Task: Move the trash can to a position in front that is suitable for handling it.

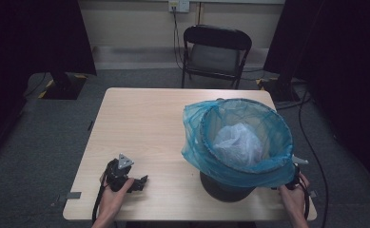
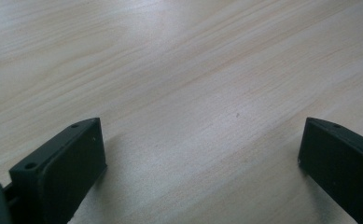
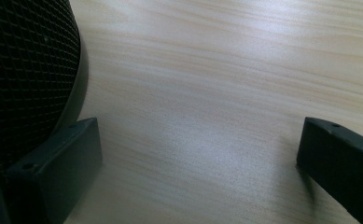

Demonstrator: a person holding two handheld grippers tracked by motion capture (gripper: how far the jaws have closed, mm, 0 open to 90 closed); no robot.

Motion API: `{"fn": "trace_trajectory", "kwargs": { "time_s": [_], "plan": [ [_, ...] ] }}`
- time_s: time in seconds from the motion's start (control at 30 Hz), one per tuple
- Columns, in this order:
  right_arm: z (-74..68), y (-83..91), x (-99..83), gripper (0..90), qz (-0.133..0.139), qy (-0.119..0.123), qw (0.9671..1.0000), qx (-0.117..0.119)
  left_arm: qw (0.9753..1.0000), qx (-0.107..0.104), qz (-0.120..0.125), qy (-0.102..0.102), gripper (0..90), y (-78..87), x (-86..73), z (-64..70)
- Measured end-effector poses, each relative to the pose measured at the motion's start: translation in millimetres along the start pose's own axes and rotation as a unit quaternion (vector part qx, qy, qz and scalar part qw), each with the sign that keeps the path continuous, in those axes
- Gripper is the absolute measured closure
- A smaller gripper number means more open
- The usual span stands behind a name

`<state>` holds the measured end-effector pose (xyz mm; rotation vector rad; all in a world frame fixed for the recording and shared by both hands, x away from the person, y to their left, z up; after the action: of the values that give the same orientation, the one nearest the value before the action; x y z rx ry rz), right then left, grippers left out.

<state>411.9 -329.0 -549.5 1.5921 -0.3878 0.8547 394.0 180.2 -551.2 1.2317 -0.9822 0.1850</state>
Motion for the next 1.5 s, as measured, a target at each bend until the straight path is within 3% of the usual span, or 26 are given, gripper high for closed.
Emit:
{"fn": "trace_trajectory", "kwargs": {
  "time_s": [0.17,0.23,0.27,0.3,0.33,0.37,0.4,0.47,0.53,0.63,0.83,0.9,0.97,1.07,1.23,1.3,1.5],
  "plan": [
    [0.3,0.6,-0.1,0.0,0.002,-0.008,1.0000,-0.003,1.0000,-0.004,0.004,0.004,0.4,0.5,0.4,-0.4],
    [0.7,3.0,-0.8,4.9,0.007,-0.023,0.9997,-0.010,0.9996,-0.018,0.015,0.012,7.7,4.0,2.4,3.2],
    [2.7,4.8,-0.6,11.3,0.010,-0.026,0.9995,-0.017,0.9996,-0.018,0.015,0.012,16.2,4.0,2.4,3.2],
    [2.7,4.8,-0.6,11.3,0.010,-0.026,0.9995,-0.017,0.9990,-0.030,0.026,0.020,23.2,5.7,4.4,5.6],
    [3.4,9.8,0.8,21.0,0.017,-0.036,0.9991,-0.013,0.9987,-0.038,0.029,0.020,21.0,6.8,5.6,7.8],
    [3.4,9.8,0.8,21.0,0.017,-0.036,0.9991,-0.013,0.9987,-0.038,0.029,0.016,21.0,7.6,6.4,9.4],
    [3.1,13.8,1.4,13.7,0.020,-0.045,0.9988,-0.003,0.9988,-0.032,0.033,0.014,15.7,8.2,7.6,10.7],
    [2.4,18.0,3.5,17.6,0.028,-0.047,0.9985,0.000,0.9982,-0.040,0.043,0.013,17.8,9.6,11.7,14.9],
    [0.6,22.0,6.4,17.2,0.034,-0.046,0.9983,0.006,0.9961,-0.067,0.055,0.012,18.5,12.0,20.2,24.0],
    [0.3,28.7,12.0,16.2,0.049,-0.046,0.9977,0.009,0.9954,-0.070,0.065,-0.009,20.0,13.3,29.6,34.1],
    [2.4,43.1,23.5,15.8,0.083,-0.055,0.9949,0.015,0.9904,-0.113,0.079,-0.003,22.8,8.7,57.5,53.5],
    [2.4,47.5,28.2,15.8,0.094,-0.052,0.9940,0.021,0.9878,-0.137,0.075,0.001,23.6,6.3,66.8,60.8],
    [2.5,51.6,32.6,15.9,0.107,-0.052,0.9925,0.027,0.9862,-0.146,0.078,0.001,28.8,4.0,75.9,66.1],
    [-0.3,54.4,36.7,16.1,0.117,-0.043,0.9916,0.035,0.9847,-0.152,0.085,0.005,29.0,-2.0,88.5,72.0],
    [-6.6,55.8,41.6,16.2,0.130,-0.044,0.9896,0.043,0.9883,-0.128,0.083,-0.010,27.0,-14.6,102.9,77.4],
    [-10.9,56.3,43.7,19.8,0.136,-0.040,0.9889,0.045,0.9861,-0.142,0.087,-0.002,26.4,-18.6,105.6,82.0],
    [-14.7,55.1,46.3,23.6,0.137,-0.036,0.9889,0.046,0.9852,-0.145,0.092,0.003,20.8,-26.2,108.7,84.5]
  ]
}}
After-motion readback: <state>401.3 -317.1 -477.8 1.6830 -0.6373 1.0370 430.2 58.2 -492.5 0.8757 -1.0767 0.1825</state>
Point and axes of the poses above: each handheld gripper's, and its own axes: y roughly backward along the jaws, x roughly out of its top, z roughly to its right, the point moved 7 cm from there along -y, roughly forward along the jaws, and after that the axes turned 1 degree about -y, right-handed, at the moved point
